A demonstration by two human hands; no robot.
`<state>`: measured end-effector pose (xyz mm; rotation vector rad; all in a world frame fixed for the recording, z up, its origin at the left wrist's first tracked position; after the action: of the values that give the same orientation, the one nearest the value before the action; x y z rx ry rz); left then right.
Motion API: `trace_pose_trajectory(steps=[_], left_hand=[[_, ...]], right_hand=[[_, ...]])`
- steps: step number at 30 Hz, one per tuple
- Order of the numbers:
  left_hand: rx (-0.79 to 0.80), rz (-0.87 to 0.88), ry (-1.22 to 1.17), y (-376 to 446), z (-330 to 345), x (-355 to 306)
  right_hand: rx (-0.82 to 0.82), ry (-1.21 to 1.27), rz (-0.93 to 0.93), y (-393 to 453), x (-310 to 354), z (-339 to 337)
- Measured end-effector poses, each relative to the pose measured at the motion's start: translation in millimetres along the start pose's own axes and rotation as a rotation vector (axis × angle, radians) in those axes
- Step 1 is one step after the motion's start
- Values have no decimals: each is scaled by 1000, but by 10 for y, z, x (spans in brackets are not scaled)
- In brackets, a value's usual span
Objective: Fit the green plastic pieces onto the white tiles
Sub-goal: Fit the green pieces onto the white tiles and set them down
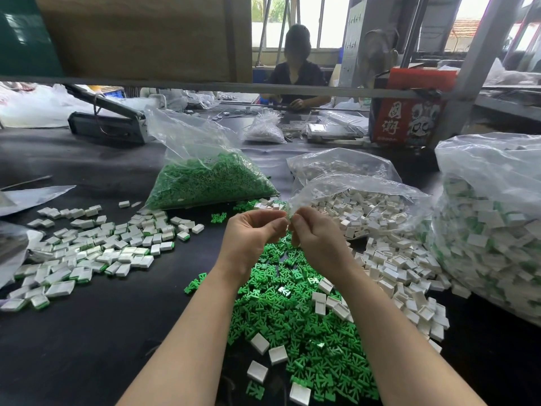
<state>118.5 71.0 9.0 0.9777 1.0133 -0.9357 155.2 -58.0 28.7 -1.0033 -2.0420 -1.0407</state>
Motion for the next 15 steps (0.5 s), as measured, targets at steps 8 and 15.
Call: trace_pose_trajectory(steps=[8,15], left_hand=[[194,-132,302,-57,184,202],[284,-103,334,-41,207,250]], right_hand=[[-10,119,64,2,-31,30],[50,-172,-8,-23,-8,72]])
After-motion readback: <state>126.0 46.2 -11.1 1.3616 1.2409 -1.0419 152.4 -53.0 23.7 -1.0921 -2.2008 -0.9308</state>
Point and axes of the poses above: each hand's wrist, its own y-axis towards the middle knuckle, its own z-axis out of the palm, x = y × z, the point moved 8 cm from there along y, towards the middle knuckle, and after that the axes turned 1 degree about -y, right-handed, at the moved point
